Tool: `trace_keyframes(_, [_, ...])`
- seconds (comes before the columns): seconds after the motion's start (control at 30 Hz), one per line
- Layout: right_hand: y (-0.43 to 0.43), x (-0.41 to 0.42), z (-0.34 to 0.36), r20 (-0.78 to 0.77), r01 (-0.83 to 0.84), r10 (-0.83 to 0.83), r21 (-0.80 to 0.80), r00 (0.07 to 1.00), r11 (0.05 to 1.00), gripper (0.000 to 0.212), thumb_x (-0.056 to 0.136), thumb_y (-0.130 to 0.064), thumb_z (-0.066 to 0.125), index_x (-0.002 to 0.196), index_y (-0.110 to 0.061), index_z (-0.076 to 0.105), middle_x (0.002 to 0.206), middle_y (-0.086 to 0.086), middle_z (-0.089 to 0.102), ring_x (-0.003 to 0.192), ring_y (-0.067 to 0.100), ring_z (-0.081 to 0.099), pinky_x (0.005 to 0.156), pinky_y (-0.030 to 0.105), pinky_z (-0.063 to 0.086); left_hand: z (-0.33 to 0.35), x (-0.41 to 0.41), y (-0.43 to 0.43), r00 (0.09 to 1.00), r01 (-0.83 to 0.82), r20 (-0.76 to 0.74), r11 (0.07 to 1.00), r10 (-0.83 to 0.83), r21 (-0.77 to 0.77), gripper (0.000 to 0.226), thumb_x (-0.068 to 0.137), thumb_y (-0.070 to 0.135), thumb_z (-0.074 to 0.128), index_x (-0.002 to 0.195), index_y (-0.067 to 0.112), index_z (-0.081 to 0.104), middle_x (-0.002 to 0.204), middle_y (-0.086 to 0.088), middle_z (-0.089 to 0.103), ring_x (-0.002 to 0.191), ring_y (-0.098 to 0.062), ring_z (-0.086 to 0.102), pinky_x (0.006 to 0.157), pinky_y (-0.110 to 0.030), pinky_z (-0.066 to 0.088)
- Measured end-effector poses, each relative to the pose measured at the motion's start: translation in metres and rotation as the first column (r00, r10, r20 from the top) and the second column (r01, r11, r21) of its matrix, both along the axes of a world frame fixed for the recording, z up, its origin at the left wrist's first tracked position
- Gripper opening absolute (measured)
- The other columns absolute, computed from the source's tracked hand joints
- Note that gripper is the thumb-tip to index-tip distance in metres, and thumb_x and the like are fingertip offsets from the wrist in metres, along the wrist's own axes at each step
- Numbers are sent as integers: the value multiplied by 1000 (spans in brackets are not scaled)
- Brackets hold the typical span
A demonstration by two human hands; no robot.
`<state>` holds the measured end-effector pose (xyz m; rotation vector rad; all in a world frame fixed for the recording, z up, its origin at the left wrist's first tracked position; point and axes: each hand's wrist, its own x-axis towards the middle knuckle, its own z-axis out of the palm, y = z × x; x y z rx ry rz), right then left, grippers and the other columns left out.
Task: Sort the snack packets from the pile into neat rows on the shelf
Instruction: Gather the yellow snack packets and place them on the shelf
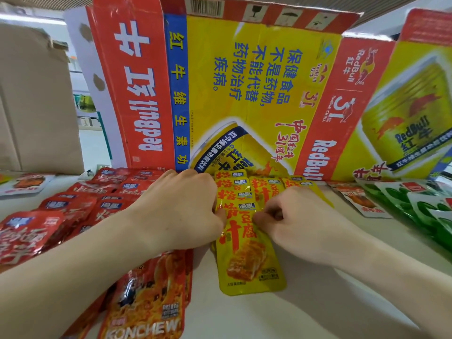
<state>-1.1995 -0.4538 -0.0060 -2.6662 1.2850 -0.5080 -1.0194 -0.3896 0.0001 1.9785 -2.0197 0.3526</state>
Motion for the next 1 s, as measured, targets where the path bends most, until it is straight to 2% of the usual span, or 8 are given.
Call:
trace_keyframes(0.07, [0,1,1,15,-3,3,-19,1000,1000,41,92,-39,58,69,-7,64,60,5,59,62,21,56,59,40,46,-1,0,-1,1000,0,-6,1000,0,-18,40,91,47,52,64,18,53,63,4,51,66,-17,54,65,-30,38])
trace_keyframes(0.23, [-1,3,-3,59,4,-3,-22,998,1000,40,91,-37,60,67,-6,64,62,8,63,68,24,62,65,44,51,-2,0,-1,1000,-3,-10,1000,3,-19,41,92,48,52,63,19,49,63,4,49,65,-15,52,66,-29,36])
trace_keyframes(0.4, [-2,1,0,67,33,-30,-51,997,998,37,92,-38,59,70,-10,67,64,5,65,64,19,60,50,29,40,-1,-4,2,1000,-15,17,999,15,-32,47,93,50,50,59,18,45,62,3,45,63,-15,47,71,-31,33])
trace_keyframes(0.57, [0,1,0,80,-3,7,-47,997,999,35,91,-35,59,67,-10,64,58,4,59,57,18,56,46,28,36,3,-7,6,998,-40,37,998,42,-49,48,95,50,48,60,17,43,62,3,42,59,-10,42,63,-29,28])
trace_keyframes(0.67, [0,3,-1,90,-30,34,-41,995,999,37,93,-34,58,67,-8,63,56,5,56,53,17,50,49,32,37,5,-6,7,998,-46,46,998,48,-43,48,96,49,47,61,17,44,61,3,41,57,-10,41,54,-24,25])
trace_keyframes(0.8, [1,3,-4,50,-27,30,-50,998,998,37,91,-35,58,68,-7,63,57,7,56,57,21,54,55,43,45,4,-4,6,999,-36,19,999,35,16,47,95,47,49,60,16,45,60,2,44,59,-13,45,58,-28,27])
trace_keyframes(0.9, [0,2,-4,46,30,-25,-94,999,995,44,89,-39,58,57,-9,55,49,2,46,52,21,48,47,35,38,4,-6,6,1000,-15,0,1000,15,25,45,94,45,50,60,16,46,59,2,44,58,-15,45,54,-25,25])
trace_keyframes(1.0, [-1,2,-4,39,59,-55,-104,998,993,49,89,-40,59,52,-10,49,46,1,40,49,20,42,46,31,32,3,-6,5,1000,4,7,1000,-4,15,42,93,43,51,60,17,47,60,3,44,58,-14,45,56,-27,27])
